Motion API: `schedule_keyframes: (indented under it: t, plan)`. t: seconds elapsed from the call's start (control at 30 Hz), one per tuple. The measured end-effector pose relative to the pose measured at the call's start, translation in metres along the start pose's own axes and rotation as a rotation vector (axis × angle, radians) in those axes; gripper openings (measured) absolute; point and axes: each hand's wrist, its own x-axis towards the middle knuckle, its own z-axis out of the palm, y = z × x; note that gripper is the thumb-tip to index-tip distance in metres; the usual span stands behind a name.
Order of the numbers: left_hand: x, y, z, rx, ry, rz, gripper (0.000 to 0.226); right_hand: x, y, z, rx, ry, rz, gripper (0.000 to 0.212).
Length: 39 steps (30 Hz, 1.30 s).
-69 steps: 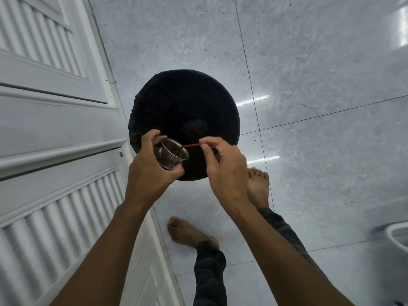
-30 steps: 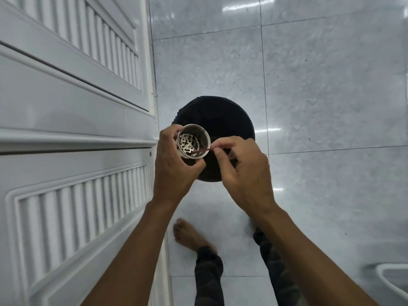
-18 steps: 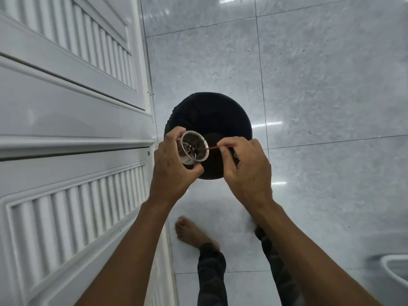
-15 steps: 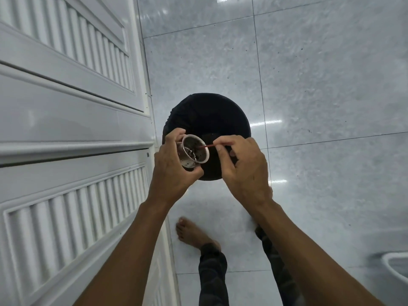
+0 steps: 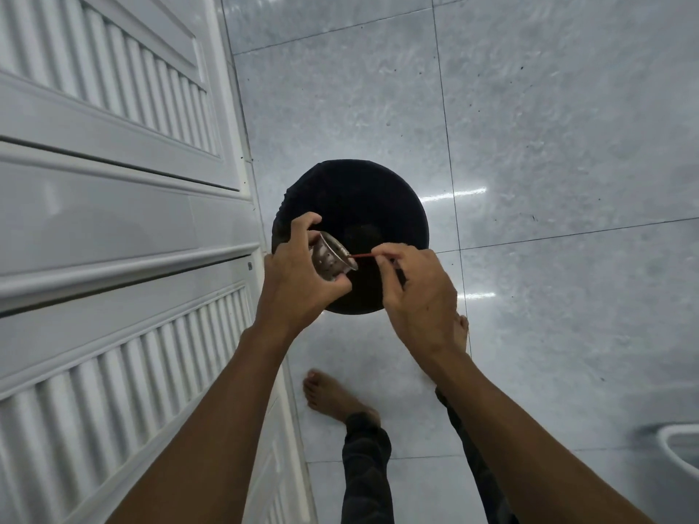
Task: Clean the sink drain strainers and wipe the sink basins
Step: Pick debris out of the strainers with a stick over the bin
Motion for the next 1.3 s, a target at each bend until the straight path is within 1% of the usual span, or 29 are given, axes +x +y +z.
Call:
schedule_keyframes:
  t: [0.07,0.1,0.17,0.23,0.33,0.43,0.53,0.67,0.77,0.83,0.97,1.07,1.2,1.3]
  plan:
    - [0.005,-0.002,0.001,0.005,-0.016,-0.051,0.096,0.008,0.000,0.001,-0.004,0.036,0.006,0.023]
    - [0.007,-0.004,0.002,0.003,-0.022,-0.074,0.098,0.010,-0.001,0.004,-0.007,0.017,-0.025,0.023]
    - [0.009,-0.007,0.005,0.001,-0.025,-0.102,0.099,0.011,0.001,0.010,-0.031,-0.078,-0.079,0.024]
    - [0.010,-0.009,0.007,0.001,-0.023,-0.115,0.100,0.013,0.006,0.014,-0.090,-0.142,-0.052,0.028]
    - [0.008,-0.014,0.011,-0.002,-0.018,-0.165,0.098,0.022,0.012,0.011,-0.114,-0.057,0.045,0.031]
    - [0.002,-0.019,0.016,-0.066,0.009,-0.262,0.099,0.024,0.010,0.006,-0.099,-0.018,0.030,0.029]
    - [-0.009,-0.019,0.018,-0.179,0.109,-0.312,0.100,0.020,0.003,-0.004,-0.042,0.019,-0.005,0.026]
    - [-0.029,0.000,0.006,-0.226,0.306,-0.246,0.095,0.015,-0.023,-0.031,0.070,0.094,-0.044,0.022]
    - [-0.045,0.025,-0.022,-0.245,0.427,-0.202,0.094,0.007,-0.060,-0.056,0.118,0.126,-0.104,0.021]
    - [-0.056,0.045,-0.048,-0.272,0.480,-0.186,0.093,0.002,-0.090,-0.075,0.150,0.143,-0.140,0.020]
    - [-0.091,0.086,-0.112,-0.299,0.584,-0.126,0.094,-0.015,-0.164,-0.116,0.193,0.163,-0.246,0.018]
    - [-0.126,0.115,-0.169,-0.323,0.697,-0.092,0.094,-0.033,-0.229,-0.148,0.228,0.177,-0.341,0.019]
    - [-0.183,0.145,-0.243,-0.347,0.864,-0.071,0.094,-0.062,-0.316,-0.182,0.301,0.161,-0.465,0.018]
    - [-0.232,0.148,-0.291,-0.344,0.981,-0.061,0.093,-0.090,-0.377,-0.190,0.337,0.107,-0.569,0.018]
